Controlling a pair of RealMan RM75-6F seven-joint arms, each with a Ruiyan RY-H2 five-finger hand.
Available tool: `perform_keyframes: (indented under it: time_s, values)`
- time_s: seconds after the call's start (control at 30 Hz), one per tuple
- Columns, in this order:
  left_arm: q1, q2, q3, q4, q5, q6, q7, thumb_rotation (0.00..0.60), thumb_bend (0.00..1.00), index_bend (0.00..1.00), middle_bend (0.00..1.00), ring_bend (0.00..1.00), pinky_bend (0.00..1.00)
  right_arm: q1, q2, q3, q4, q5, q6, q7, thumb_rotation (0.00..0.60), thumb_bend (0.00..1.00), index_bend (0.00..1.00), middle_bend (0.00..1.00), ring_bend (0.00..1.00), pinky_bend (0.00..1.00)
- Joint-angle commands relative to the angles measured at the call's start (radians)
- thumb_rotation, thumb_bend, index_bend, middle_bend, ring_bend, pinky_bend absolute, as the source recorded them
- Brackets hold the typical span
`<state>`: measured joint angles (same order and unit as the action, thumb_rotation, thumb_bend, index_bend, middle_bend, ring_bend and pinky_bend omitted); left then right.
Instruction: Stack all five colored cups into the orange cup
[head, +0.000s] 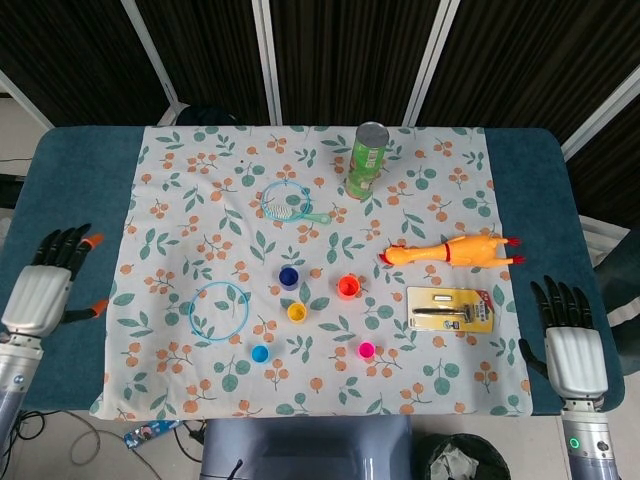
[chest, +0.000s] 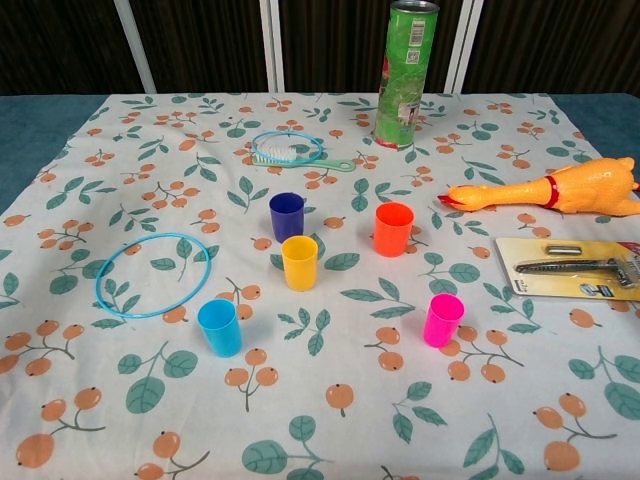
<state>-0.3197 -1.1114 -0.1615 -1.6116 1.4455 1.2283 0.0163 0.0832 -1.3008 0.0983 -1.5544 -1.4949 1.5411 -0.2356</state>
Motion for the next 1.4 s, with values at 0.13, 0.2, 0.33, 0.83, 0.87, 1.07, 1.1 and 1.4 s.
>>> perform_keyframes:
  time_s: [0.13,0.2,0.33,0.83,0.87,1.07,1.1,1.4]
  values:
    - [-0.223,-0.007,-0.086,-0.037,-0.086,-0.256,0.118,0.600,0.15,0.15,0.00,0.00,0.00,0.000,-0.003,-0.001,-0.001,-0.002,0.001,-0.006,0.600,0.38,0.00,0.00,0.00,0.06]
    - [-0.278,-0.032,-0.098,-0.038,-0.132,-0.316,0.185,0.600,0.15,0.16,0.00,0.00,0.00,0.000,-0.004,0.000,-0.001,0.000,0.001,-0.007,0.600,0.38,0.00,0.00,0.00,0.06]
    - [-0.362,-0.088,-0.115,-0.042,-0.244,-0.401,0.261,0.600,0.15,0.17,0.00,0.00,0.00,0.000,-0.005,0.000,0.001,0.005,-0.002,-0.008,0.600,0.38,0.00,0.00,0.00,0.06]
    - [-0.584,-0.331,-0.081,0.090,-0.506,-0.485,0.455,0.600,0.15,0.23,0.00,0.00,0.00,0.004,-0.012,0.004,0.011,0.016,-0.011,-0.013,0.600,0.38,0.00,0.00,0.00,0.06]
    - [-0.591,-0.345,-0.080,0.098,-0.508,-0.483,0.457,0.600,0.15,0.24,0.00,0.00,0.00,0.004,-0.013,0.004,0.011,0.017,-0.012,-0.014,0.600,0.38,0.00,0.00,0.00,0.06]
    - [-0.638,-0.436,-0.072,0.166,-0.532,-0.460,0.487,0.600,0.15,0.26,0.00,0.00,0.00,0.007,-0.016,0.003,0.014,0.020,-0.019,-0.018,0.600,0.38,0.00,0.00,0.00,0.06]
    - [-0.644,-0.448,-0.071,0.174,-0.537,-0.455,0.490,0.600,0.15,0.27,0.00,0.00,0.00,0.007,-0.015,0.003,0.014,0.020,-0.019,-0.018,0.600,0.38,0.00,0.00,0.00,0.06]
    - [-0.674,-0.505,-0.058,0.217,-0.598,-0.427,0.524,0.600,0.15,0.28,0.00,0.00,0.00,0.004,-0.010,0.005,0.016,0.024,-0.016,-0.005,0.600,0.38,0.00,0.00,0.00,0.06]
